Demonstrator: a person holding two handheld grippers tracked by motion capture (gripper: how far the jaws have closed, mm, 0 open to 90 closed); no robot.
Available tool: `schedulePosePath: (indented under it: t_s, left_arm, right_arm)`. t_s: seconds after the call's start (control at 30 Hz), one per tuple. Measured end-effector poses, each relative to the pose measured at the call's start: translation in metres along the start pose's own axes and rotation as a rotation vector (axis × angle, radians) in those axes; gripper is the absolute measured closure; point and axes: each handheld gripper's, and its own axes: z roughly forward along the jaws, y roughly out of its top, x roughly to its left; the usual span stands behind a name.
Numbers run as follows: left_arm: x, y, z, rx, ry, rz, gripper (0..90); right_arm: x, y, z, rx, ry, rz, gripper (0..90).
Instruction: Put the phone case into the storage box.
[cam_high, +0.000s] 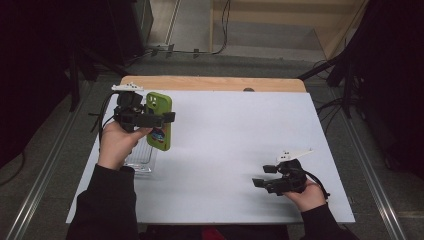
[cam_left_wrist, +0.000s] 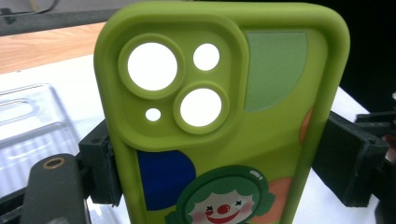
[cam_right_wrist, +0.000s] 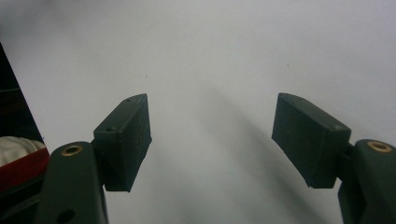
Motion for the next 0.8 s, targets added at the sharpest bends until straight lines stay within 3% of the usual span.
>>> schedulePosePath:
  t_s: [0.4, 0.57, 0.73, 0.8]
  left_arm:
    - [0.016, -0.001, -0.015, -0.044, 0.065, -0.032, 17.8]
    - [0.024, -0.003, -0.021, -0.072, 0.062, -0.033, 17.8]
    - [0.030, -0.005, -0.026, -0.082, 0.129, -0.042, 17.7]
    - [0.033, -0.006, -0.025, -0.083, 0.134, -0.046, 17.7]
  right_arm:
    - [-0.001, -0.001, 0.002, 0.013, -0.005, 0.010, 26.5]
    - [0.001, 0.000, 0.003, 0.019, -0.015, -0.002, 26.5]
    - [0.001, 0.000, 0.003, 0.018, -0.015, 0.001, 26.5]
    - [0.001, 0.000, 0.003, 0.021, -0.014, 0.000, 26.5]
